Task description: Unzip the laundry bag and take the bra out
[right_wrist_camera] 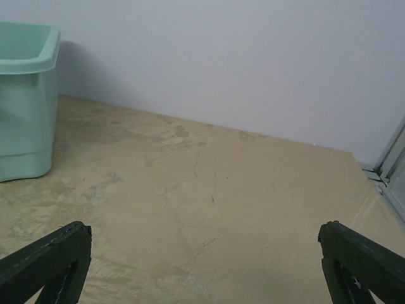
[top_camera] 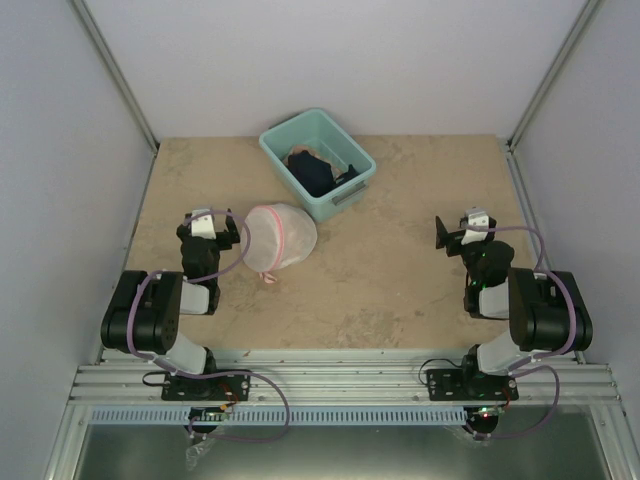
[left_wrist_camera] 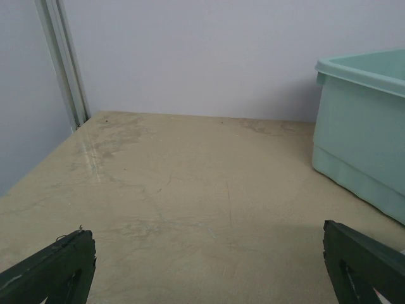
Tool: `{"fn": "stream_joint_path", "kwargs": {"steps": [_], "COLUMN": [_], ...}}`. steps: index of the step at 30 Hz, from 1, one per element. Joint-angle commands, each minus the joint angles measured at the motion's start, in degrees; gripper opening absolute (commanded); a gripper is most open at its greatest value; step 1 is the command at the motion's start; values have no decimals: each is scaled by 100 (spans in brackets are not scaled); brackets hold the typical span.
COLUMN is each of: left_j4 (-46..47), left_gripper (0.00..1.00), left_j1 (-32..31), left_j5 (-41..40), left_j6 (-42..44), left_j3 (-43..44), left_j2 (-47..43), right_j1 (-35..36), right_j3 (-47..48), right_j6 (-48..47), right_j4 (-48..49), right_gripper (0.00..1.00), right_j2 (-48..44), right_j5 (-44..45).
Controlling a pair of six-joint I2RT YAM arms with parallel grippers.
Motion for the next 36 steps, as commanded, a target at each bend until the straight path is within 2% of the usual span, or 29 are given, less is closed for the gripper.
{"fn": "stream_joint_path", "kwargs": {"steps": [1, 2, 5, 7, 10, 11, 14, 18, 19, 20, 22, 23, 25, 28, 31, 36], "left_j4": [114, 112, 114, 114, 62, -241, -2434, -5398, -6249, -7894, -8880, -9185, -9701, -10220, -10353, -10274], "left_gripper": [99, 99, 99, 99, 99, 99, 99, 99, 99, 99, 99, 99, 99, 99, 99, 99], "left_j1": [22, 18, 18, 18, 18, 18, 24, 26, 26, 26, 26, 34, 36, 56, 76, 75], "left_j5": [-72, -71, -79, -72, 19, 145, 312, 860, 1068, 1457, 1590, 1532, 1315, 1007, 925, 873], "left_j6": [-53, -49, -56, -53, -17, 47, 76, 908, 1155, 1629, 1956, 2057, 2200, 2047, 1939, 1889], "left_j3": [31, 29, 32, 34, 62, 164, 1197, 3050, 3556, 4464, 4889, 4977, 5051, 5059, 4897, 4723], "left_j2": [49, 43, 50, 45, 30, -65, -571, -757, -761, -785, -896, -979, -1168, -1314, -1409, -1496], "right_j1": [3, 5, -24, -145, -406, -465, -510, -508, -507, -410, 15, 444, 1477, 2992, 4092, 5396], "right_j3": [22, 73, 494, 847, 1342, 1482, 1971, 2723, 2920, 3289, 3664, 3979, 4472, 4962, 5319, 5515], "right_j6": [-6, 59, 343, 998, 1538, 1609, 1678, 2077, 2239, 2591, 2641, 2486, 2104, 2143, 2412, 2722], "right_j4": [95, -113, -1531, -2505, -3683, -3937, -4492, -5310, -5481, -5750, -6181, -6540, -7513, -8242, -8521, -8155], "right_gripper": [98, 98, 98, 98, 98, 98, 98, 98, 97, 91, 84, 81, 78, 68, 62, 64], "right_j2": [-119, -269, -1070, -1652, -2531, -2768, -3236, -3373, -3324, -3127, -2920, -2788, -2479, -1817, -1039, 87], "right_j5": [156, 290, 877, 1273, 1158, 955, 236, -796, -1061, -1836, -2060, -1941, -1130, -244, 310, 1149]}}
